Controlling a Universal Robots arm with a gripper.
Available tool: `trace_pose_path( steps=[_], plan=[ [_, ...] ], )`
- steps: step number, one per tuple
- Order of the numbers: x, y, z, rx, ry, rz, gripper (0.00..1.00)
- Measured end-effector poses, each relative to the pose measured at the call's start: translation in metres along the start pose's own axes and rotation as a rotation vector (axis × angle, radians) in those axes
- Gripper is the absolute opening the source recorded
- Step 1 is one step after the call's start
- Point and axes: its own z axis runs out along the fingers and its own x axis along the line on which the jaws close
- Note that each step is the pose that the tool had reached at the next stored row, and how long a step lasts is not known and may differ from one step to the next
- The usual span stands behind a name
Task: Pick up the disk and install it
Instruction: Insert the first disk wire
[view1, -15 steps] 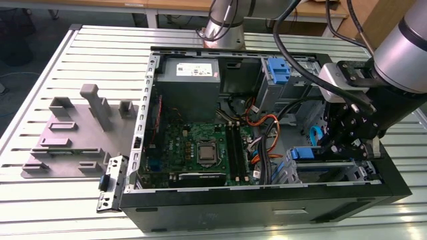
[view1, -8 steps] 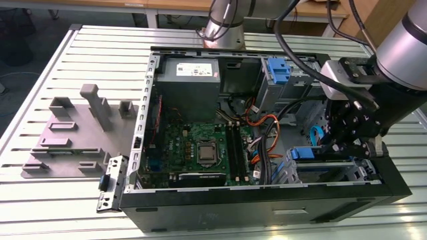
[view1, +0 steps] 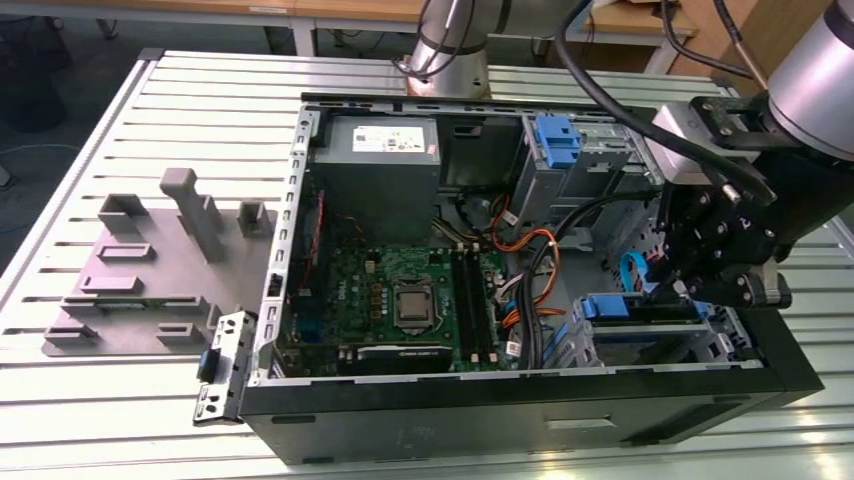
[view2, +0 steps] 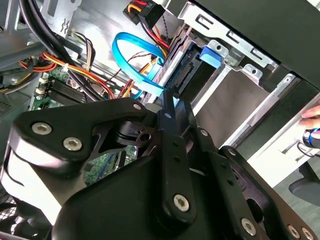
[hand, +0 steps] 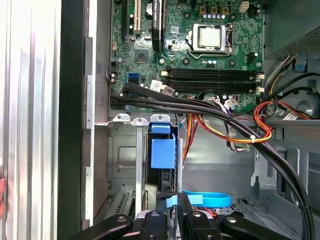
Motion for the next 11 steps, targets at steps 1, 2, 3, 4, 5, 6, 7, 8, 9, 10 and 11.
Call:
trace_pose_path(
  steps=[1,2,3,4,5,6,7,8,9,10,11],
  plan=[
    [0.0000,0.0000,0.0000,0.0000,-0.0002,0.000,0.24],
    [0.0000,0.0000,0.0000,0.0000,-0.0002,0.000,0.24],
    [0.0000,0.0000,0.0000,0.0000,-0.0003,0.000,0.24],
    [-0.0001,0.0000,-0.0001,0.0000,-0.0001,0.000,0.24],
    [-0.0001,-0.0003,-0.0001,-0.0001,-0.0001,0.000,0.24],
    [0.0000,-0.0014,-0.0001,-0.0001,0.0002,0.000,0.24],
    [0.0000,-0.0029,0.0000,-0.0001,0.0002,0.000,0.24],
    [0.0000,-0.0045,0.0001,-0.0001,0.0001,0.000,0.24],
    [0.0000,-0.0062,0.0003,-0.0001,0.0000,0.000,0.24],
    [0.0000,-0.0077,0.0002,0.0000,0.0001,0.000,0.24],
    [-0.0001,-0.0083,0.0002,0.0000,0.0000,0.000,0.24]
  ],
)
